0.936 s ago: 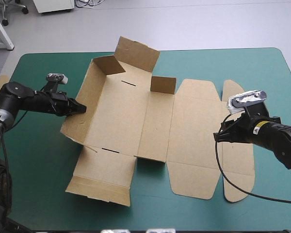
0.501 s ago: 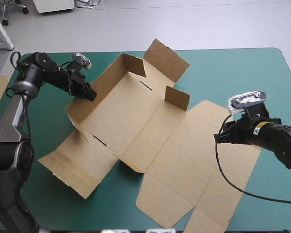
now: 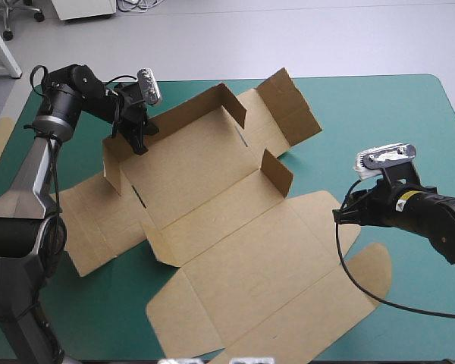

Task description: Fold the box

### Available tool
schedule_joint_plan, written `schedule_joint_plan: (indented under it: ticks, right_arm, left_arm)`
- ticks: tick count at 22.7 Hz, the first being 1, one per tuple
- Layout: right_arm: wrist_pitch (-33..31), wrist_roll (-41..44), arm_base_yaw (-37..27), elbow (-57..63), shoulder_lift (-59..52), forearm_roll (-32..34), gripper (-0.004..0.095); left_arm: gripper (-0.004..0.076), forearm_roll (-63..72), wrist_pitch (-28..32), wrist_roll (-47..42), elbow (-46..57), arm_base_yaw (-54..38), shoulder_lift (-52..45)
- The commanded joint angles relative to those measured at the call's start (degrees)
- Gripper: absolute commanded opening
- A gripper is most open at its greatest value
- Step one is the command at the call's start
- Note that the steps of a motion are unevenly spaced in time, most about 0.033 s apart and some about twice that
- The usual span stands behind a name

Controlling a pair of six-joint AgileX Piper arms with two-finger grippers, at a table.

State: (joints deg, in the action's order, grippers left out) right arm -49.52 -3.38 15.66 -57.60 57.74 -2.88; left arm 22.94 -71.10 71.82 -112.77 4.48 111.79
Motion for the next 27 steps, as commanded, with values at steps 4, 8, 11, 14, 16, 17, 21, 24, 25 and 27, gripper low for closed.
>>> schedule_joint_plan:
  ticks: [4,8,11,14,16,17,21,24,25,27]
  right_arm:
    - [2.5,0.1,-0.3,-1.9,-0.6,-1.4,0.0418]
    - [1.5,0.8,-0.3,-1.9,-0.6,-1.2,0.0418]
    - [0.9,1.4,-0.3,-1.9,-0.8,0.3,0.0418]
    - [1.6,3.0,-0.3,-1.9,-4.1,3.7,0.0418]
    - [2.7,7.5,-0.3,-1.9,-7.4,11.0,0.0418]
    - [2.7,8.4,-0.3,-1.9,-8.3,12.8,0.0418]
    - [0.6,9.4,-0.3,-1.9,-9.2,14.5,0.0418]
    - [-0.2,9.4,-0.3,-1.9,-9.2,14.0,0.0418]
    - [0.0,9.5,-0.3,-2.0,-9.2,14.3,0.0418]
    - [-0.2,11.0,-0.3,-2.7,-9.2,15.8,0.0418]
  left_arm:
    - [0.0014,0.2,-3.2,12.5,-6.7,1.3,-2.8]
    - [-0.0006,-0.4,-2.8,-6.8,-9.4,5.9,-3.0]
    - [-0.001,-12.2,-2.7,-10.5,-9.3,13.5,-4.1]
    - [-0.001,-26.3,-2.6,-15.9,-9.3,23.1,-5.0]
    - [-0.001,-30.2,-2.6,-19.7,-9.0,27.2,-5.5]
    - [-0.001,-31.0,-2.7,-20.1,-8.7,28.1,-5.9]
    - [-0.001,-34.7,-1.1,-22.6,-5.7,31.6,-8.2]
    - [-0.001,-37.8,1.9,-25.7,-1.3,34.1,-11.1]
    - [-0.001,-38.1,3.3,-26.1,1.1,35.0,-12.3]
    - [-0.001,-39.4,8.6,-29.3,7.0,36.7,-16.0]
